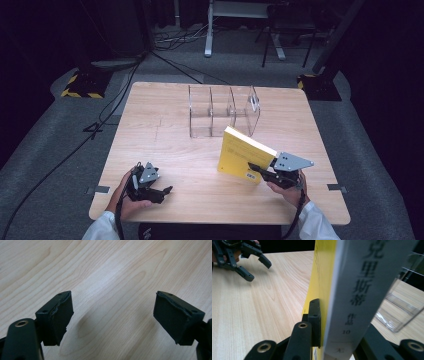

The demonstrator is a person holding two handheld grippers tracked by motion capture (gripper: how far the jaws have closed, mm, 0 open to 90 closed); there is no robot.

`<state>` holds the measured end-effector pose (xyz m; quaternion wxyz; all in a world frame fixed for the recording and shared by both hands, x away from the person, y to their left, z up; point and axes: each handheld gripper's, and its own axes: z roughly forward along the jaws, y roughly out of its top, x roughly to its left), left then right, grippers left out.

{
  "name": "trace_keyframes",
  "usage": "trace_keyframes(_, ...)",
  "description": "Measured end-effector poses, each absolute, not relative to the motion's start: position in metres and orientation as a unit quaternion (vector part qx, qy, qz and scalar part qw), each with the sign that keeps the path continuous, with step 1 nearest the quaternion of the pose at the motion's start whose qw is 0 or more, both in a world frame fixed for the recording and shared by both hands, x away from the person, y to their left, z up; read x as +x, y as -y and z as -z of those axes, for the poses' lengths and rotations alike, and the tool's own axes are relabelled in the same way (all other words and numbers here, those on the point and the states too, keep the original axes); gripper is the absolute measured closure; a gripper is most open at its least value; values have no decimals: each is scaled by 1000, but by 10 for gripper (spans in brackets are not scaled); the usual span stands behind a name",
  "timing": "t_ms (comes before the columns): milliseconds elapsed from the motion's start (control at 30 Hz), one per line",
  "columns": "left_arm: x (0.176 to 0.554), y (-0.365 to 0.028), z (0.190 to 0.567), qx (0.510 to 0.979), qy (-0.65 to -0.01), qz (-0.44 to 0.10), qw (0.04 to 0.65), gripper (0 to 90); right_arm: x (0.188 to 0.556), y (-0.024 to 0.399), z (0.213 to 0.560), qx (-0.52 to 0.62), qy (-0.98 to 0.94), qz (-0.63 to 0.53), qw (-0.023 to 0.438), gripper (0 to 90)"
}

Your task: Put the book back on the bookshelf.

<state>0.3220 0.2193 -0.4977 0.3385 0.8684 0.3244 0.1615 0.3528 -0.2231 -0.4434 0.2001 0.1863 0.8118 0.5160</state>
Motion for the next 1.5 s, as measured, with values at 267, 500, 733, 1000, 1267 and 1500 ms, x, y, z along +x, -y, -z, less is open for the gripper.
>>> trace_keyframes(267, 321, -221, 502, 868, -331, -156, 337, 166, 354, 229, 443, 200, -807, -513, 214, 766)
trace_keyframes(500, 321, -225, 504, 858, -353, -139, 346, 164, 356, 234, 442, 215, -801, -510, 228, 766)
trace_keyframes(733, 321, -225, 505, 855, -360, -136, 348, 158, 359, 241, 441, 234, -794, -508, 238, 766)
trace_keyframes(1000, 321, -225, 505, 855, -361, -137, 346, 153, 361, 248, 439, 246, -784, -513, 249, 767)
trace_keyframes(1267, 321, -224, 505, 854, -362, -138, 346, 152, 366, 254, 434, 263, -771, -516, 264, 767)
trace_keyframes(1500, 321, -224, 505, 853, -366, -140, 344, 152, 373, 252, 427, 274, -763, -516, 276, 767)
